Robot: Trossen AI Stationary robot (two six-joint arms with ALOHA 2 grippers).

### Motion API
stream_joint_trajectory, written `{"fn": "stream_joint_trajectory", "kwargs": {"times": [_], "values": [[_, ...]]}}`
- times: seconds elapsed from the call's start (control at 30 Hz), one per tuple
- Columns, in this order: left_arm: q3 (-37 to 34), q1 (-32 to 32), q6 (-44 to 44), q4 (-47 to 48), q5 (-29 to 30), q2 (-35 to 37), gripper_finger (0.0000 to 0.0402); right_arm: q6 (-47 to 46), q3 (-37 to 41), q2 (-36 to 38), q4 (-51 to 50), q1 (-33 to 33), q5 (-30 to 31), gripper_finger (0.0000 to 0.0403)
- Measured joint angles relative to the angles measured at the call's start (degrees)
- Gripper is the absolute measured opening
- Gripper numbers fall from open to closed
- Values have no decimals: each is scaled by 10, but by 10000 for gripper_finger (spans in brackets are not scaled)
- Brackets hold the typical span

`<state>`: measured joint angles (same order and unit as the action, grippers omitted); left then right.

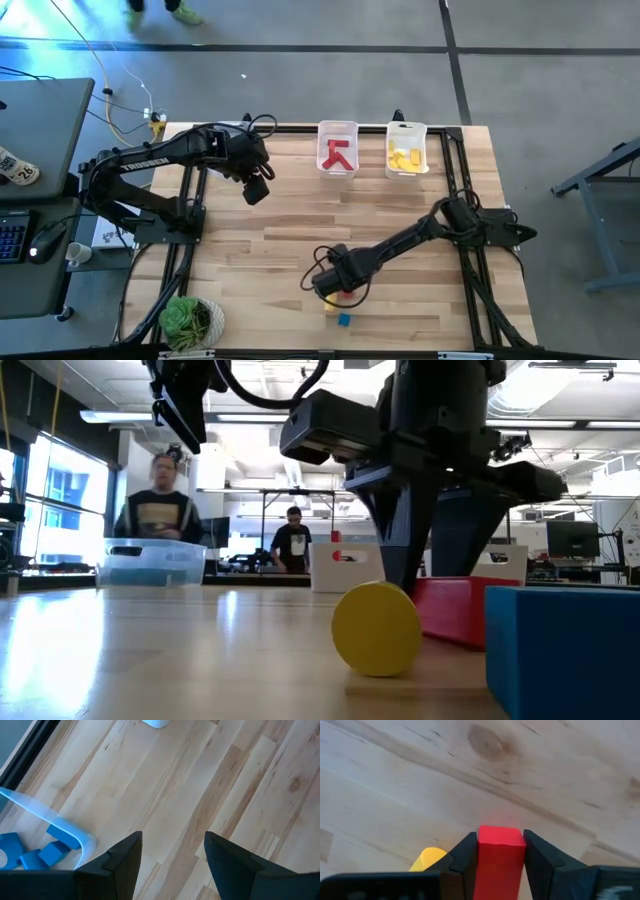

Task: Sort & place blocks by color
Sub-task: Put the red block into the left white bin

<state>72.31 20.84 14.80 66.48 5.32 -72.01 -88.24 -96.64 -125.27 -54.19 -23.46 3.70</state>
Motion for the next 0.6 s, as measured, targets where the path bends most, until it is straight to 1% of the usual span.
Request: {"fn": "stream_joint_trajectory", "kwargs": {"times": [0.33, 0.6], "values": [[0, 0, 0, -1, 0, 0, 200, 102, 0, 9, 0, 37, -5, 106], [0, 0, 12, -3, 0, 0, 200, 212, 0, 46, 2, 89, 24, 106]]}}
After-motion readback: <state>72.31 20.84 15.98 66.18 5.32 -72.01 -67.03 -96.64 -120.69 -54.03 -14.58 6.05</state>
